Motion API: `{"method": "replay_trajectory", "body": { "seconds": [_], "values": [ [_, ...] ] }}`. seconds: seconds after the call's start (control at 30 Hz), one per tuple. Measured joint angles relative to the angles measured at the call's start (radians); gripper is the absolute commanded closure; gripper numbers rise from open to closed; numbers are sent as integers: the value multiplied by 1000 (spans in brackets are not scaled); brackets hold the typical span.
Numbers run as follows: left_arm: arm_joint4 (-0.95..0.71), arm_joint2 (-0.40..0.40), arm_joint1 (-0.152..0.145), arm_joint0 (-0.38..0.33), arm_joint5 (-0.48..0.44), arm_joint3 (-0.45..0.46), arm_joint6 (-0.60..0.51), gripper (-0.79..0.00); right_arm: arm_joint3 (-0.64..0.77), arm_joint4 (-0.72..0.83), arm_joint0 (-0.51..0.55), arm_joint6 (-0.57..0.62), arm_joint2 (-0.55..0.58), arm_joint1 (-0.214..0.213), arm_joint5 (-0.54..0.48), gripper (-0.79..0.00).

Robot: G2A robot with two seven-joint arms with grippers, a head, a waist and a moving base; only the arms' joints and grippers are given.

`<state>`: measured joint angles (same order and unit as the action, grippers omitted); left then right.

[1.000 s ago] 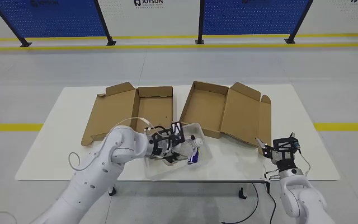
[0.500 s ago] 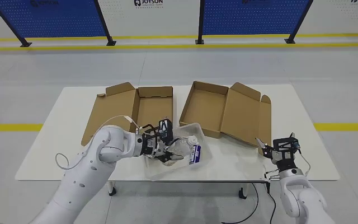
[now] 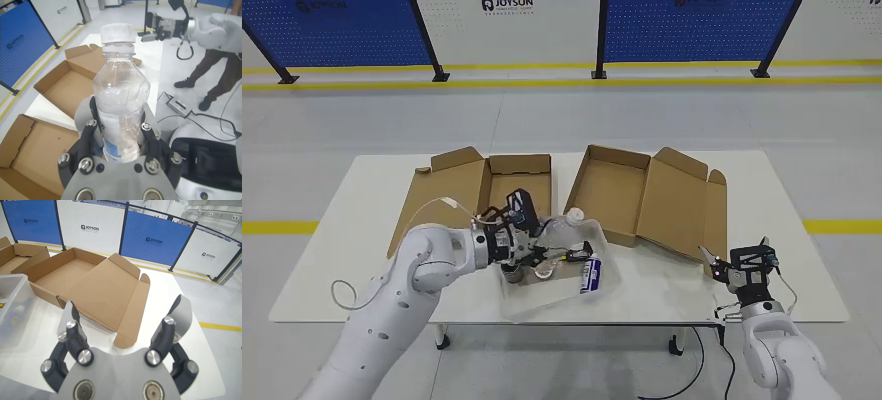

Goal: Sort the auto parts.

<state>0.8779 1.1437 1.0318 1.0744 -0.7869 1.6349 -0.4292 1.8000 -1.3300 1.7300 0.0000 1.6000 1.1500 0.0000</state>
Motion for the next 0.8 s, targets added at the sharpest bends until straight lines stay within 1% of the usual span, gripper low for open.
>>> {"method": "replay_trajectory", "body": {
  "seconds": [0.07, 0.17, 0.27, 0.67, 0.73, 0.8],
  "values": [
    [6, 19, 1, 19, 50, -2, 55, 0, 0, 0, 0, 0, 0, 0, 0, -785],
    [13, 38, 2, 38, 124, -10, 106, 0, 0, 0, 0, 0, 0, 0, 0, -785],
    [31, 43, 3, 49, 163, -8, 134, 0, 0, 0, 0, 0, 0, 0, 0, -785],
    [44, 41, 3, 52, 165, -12, 135, 0, 0, 0, 0, 0, 0, 0, 0, -785],
    [39, 39, 5, 59, 175, -12, 142, 0, 0, 0, 0, 0, 0, 0, 0, -785],
    [37, 35, 8, 61, 203, -20, 155, 0, 0, 0, 0, 0, 0, 0, 0, -785]
  ]
}}
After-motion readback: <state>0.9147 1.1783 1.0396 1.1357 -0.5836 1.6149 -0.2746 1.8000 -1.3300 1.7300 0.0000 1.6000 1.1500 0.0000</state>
